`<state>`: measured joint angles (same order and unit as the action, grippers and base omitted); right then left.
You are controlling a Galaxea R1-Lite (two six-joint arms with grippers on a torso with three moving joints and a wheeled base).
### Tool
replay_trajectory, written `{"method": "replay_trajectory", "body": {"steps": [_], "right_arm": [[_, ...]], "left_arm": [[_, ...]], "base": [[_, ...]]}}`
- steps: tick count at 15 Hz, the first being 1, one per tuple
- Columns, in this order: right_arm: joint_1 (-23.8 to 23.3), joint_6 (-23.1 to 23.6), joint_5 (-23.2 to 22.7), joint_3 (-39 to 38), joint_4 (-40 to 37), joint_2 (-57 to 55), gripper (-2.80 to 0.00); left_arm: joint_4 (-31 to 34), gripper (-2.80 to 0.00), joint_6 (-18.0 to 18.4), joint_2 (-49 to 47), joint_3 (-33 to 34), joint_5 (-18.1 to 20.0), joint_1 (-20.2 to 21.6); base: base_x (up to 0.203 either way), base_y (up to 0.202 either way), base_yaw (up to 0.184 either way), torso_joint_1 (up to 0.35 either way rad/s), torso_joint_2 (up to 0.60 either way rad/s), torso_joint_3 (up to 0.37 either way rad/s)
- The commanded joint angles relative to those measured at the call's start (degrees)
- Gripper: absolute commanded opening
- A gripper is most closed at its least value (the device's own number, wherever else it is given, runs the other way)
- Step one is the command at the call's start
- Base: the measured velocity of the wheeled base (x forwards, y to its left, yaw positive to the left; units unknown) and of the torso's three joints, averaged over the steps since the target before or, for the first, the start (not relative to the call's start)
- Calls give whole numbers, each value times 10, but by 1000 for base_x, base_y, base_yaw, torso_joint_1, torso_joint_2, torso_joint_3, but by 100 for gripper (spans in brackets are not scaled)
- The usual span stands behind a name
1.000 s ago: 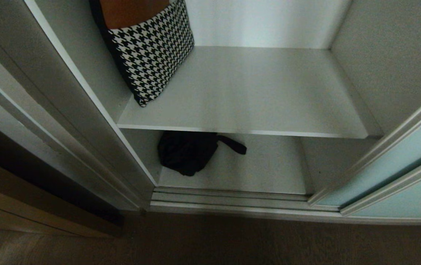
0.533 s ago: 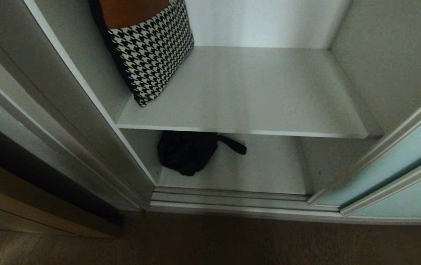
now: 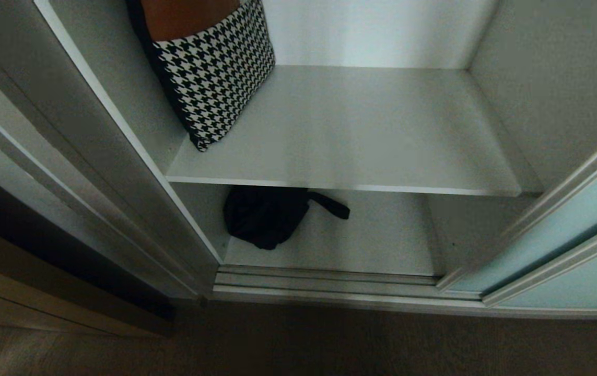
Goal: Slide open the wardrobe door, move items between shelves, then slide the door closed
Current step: Close the door
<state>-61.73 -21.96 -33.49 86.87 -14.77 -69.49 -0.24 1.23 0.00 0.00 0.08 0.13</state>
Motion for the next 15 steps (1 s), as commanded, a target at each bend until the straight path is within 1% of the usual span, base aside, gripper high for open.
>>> {"method": "replay_trajectory", "body": {"steps": [1, 4, 7, 8, 10, 15], "right_arm": [[-1, -1, -2, 1, 0, -9, -280], [-3, -2, -10, 0, 0, -30, -280], [-3, -9, -53, 0, -3, -36, -280], [-3, -28, -75, 0, -3, -34, -280], [-2, -44, -93, 4, -1, -39, -280], [-1, -43, -104, -1, 7, -57, -280]], "left_arm": [[0, -280, 0, -1, 0, 0, 0], [0, -280, 0, -1, 0, 0, 0], [0, -280, 0, -1, 0, 0, 0], [0, -280, 0, -1, 0, 0, 0], [0, -280, 0, -1, 0, 0, 0], [0, -280, 0, -1, 0, 0, 0]], "base": [[0, 0, 0, 0, 0, 0], [0, 0, 0, 0, 0, 0], [0, 0, 0, 0, 0, 0], [0, 0, 0, 0, 0, 0], [0, 0, 0, 0, 0, 0], [0, 0, 0, 0, 0, 0]]}}
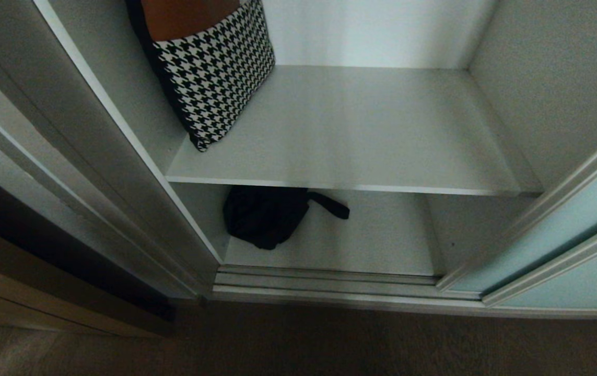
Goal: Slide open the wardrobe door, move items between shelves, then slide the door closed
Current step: Close the door
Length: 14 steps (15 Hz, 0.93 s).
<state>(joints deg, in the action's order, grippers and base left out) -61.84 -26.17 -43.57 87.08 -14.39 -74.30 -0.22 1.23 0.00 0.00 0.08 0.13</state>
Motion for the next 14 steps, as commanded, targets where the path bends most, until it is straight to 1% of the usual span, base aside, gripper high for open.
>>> {"method": "replay_trajectory", "body": {"steps": [1, 4, 7, 10, 14], "right_arm": [[0, -2, -3, -4, 12, -14, -280], [2, -3, -8, -9, 13, -8, -280], [7, -3, -22, -21, 10, 8, -280], [27, -1, -31, -45, 14, 33, -280], [70, 2, -31, -63, 11, 74, -280]], "left_arm": [[0, -280, 0, -1, 0, 0, 0], [0, -280, 0, -1, 0, 0, 0], [0, -280, 0, -1, 0, 0, 0], [0, -280, 0, -1, 0, 0, 0], [0, -280, 0, -1, 0, 0, 0]], "base": [[0, 0, 0, 0, 0, 0], [0, 0, 0, 0, 0, 0], [0, 0, 0, 0, 0, 0], [0, 0, 0, 0, 0, 0], [0, 0, 0, 0, 0, 0]]}}
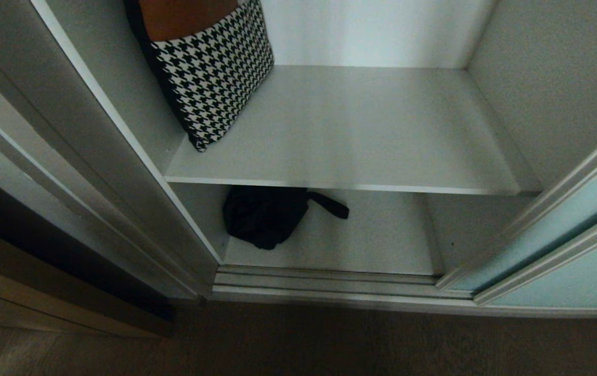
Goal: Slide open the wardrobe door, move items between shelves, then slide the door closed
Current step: Close the door
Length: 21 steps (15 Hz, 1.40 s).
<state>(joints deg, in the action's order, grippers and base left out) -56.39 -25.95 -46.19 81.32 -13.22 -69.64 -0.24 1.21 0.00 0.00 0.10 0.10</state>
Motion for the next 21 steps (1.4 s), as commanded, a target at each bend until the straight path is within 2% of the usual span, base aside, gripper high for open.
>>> {"method": "replay_trajectory", "body": {"steps": [1, 6, 12, 17, 19, 21], "right_arm": [[32, 0, -4, -12, 0, 40, -280], [145, 5, -4, -71, -2, 130, -280], [284, 5, -3, -105, -6, 241, -280], [335, 0, 2, -104, -26, 269, -280], [393, -1, 16, -96, -60, 275, -280], [458, -1, 56, -84, -89, 274, -280]], "left_arm": [[0, -280, 0, -1, 0, 0, 1], [0, -280, 0, -1, 0, 0, 1], [0, -280, 0, -1, 0, 0, 0], [0, -280, 0, -1, 0, 0, 1], [0, -280, 0, -1, 0, 0, 1], [0, -280, 0, -1, 0, 0, 0]], "base": [[0, 0, 0, 0, 0, 0], [0, 0, 0, 0, 0, 0], [0, 0, 0, 0, 0, 0], [0, 0, 0, 0, 0, 0], [0, 0, 0, 0, 0, 0], [0, 0, 0, 0, 0, 0]]}}
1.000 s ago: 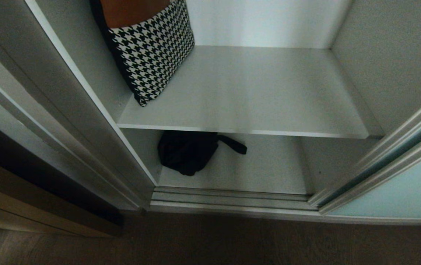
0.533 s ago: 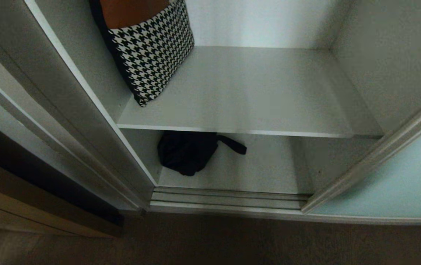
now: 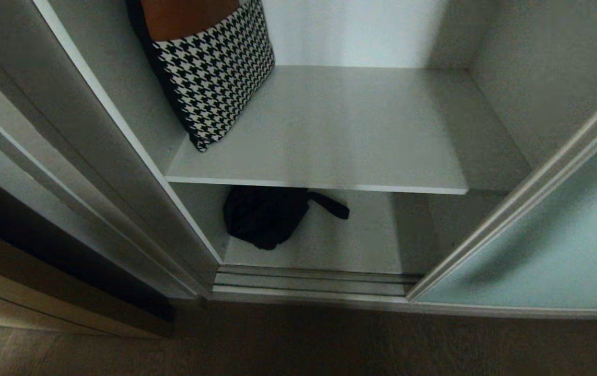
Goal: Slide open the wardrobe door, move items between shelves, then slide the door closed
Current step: Close the door
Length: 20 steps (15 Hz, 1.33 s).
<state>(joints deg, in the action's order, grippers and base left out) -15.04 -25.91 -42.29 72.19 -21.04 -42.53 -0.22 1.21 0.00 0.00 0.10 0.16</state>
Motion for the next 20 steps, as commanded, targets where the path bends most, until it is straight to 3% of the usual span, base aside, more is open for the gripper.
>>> {"method": "replay_trajectory", "body": {"steps": [1, 3, 6, 9, 12, 20], "right_arm": [[75, -1, 57, 8, -16, -6, -280], [120, 0, 144, 13, -21, -40, -280], [200, -1, 240, 24, -31, -76, -280], [236, -5, 349, 26, -31, -127, -280], [292, -3, 363, 26, -28, -136, -280], [310, -7, 378, 43, -28, -187, -280]], "left_arm": [[0, -280, 0, -1, 0, 0, 0], [0, -280, 0, -1, 0, 0, 0], [0, -280, 0, -1, 0, 0, 0], [0, -280, 0, -1, 0, 0, 0], [0, -280, 0, -1, 0, 0, 0], [0, -280, 0, -1, 0, 0, -1]], "base": [[0, 0, 0, 0, 0, 0], [0, 0, 0, 0, 0, 0], [0, 0, 0, 0, 0, 0], [0, 0, 0, 0, 0, 0], [0, 0, 0, 0, 0, 0], [0, 0, 0, 0, 0, 0]]}}
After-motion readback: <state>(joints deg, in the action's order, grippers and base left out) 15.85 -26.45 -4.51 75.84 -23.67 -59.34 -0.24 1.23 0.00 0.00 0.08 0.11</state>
